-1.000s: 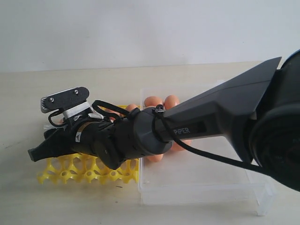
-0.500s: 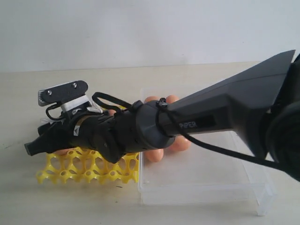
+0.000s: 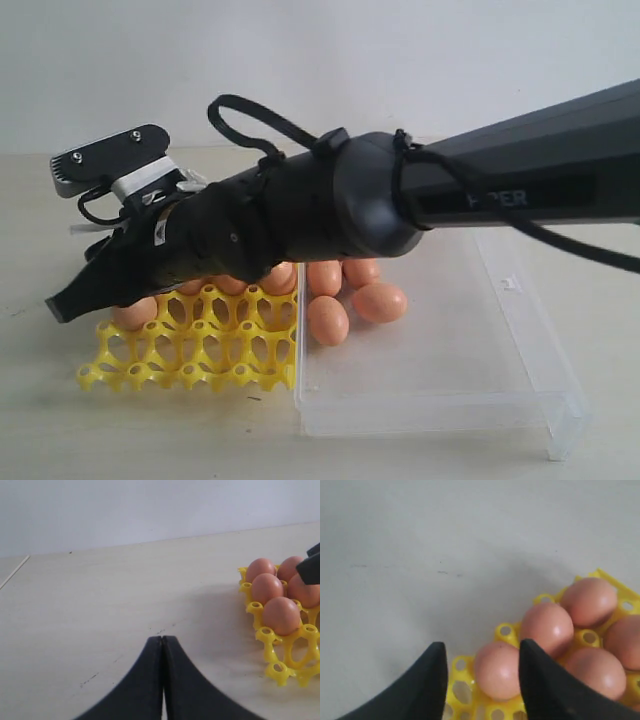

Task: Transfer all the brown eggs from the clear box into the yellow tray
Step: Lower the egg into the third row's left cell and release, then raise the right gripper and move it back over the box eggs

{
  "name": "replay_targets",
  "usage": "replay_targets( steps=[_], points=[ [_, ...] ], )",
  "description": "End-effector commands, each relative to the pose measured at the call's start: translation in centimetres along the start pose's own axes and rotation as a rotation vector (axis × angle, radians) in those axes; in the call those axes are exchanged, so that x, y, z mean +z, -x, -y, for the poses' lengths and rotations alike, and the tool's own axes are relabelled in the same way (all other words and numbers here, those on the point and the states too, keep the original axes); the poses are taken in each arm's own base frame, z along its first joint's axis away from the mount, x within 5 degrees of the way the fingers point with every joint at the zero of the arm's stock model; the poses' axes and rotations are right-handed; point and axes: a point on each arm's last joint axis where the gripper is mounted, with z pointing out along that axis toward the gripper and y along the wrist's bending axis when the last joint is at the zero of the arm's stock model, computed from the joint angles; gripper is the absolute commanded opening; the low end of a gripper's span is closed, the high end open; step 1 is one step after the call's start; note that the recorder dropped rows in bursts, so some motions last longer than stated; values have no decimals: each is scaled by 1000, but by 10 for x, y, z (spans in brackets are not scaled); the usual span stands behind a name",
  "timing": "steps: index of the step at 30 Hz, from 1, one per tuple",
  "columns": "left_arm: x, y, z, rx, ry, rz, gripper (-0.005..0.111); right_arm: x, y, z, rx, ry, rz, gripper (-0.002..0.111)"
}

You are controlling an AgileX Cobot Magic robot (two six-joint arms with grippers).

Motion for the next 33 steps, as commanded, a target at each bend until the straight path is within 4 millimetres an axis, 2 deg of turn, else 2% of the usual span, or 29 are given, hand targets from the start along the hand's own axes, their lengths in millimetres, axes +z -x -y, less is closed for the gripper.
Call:
replay_targets(
  steps=[1,2,3,9,13,16,19,21,25,33],
  points=[
    [-1,2,0,-8,1,20,0,-25,8,13,-54,-22,-19,13],
    [-1,2,0,-8,1,20,0,-35,8,16,-66,-29,-17,3],
    [-1,2,0,-8,1,20,0,-42,8,21,-66,-38,-14,0],
    [-1,2,0,-8,1,20,0,-101,0,56,3,-111,-13,1],
    [-1,2,0,-8,1,20,0,-133,-10,89,166,-170,-131,12],
    [-1,2,0,-8,1,20,0,-143,-20,117,269,-224,-211,27],
    [-1,2,0,-8,1,20,0,-142,-29,144,337,-276,-231,45],
    [-1,2,0,-8,1,20,0,-138,-32,157,362,-300,-229,53],
    [-1,2,0,-8,1,20,0,-120,-38,177,380,-320,-266,53],
    [-1,2,0,-8,1,20,0,-76,-33,196,353,-280,-408,52]
  ],
)
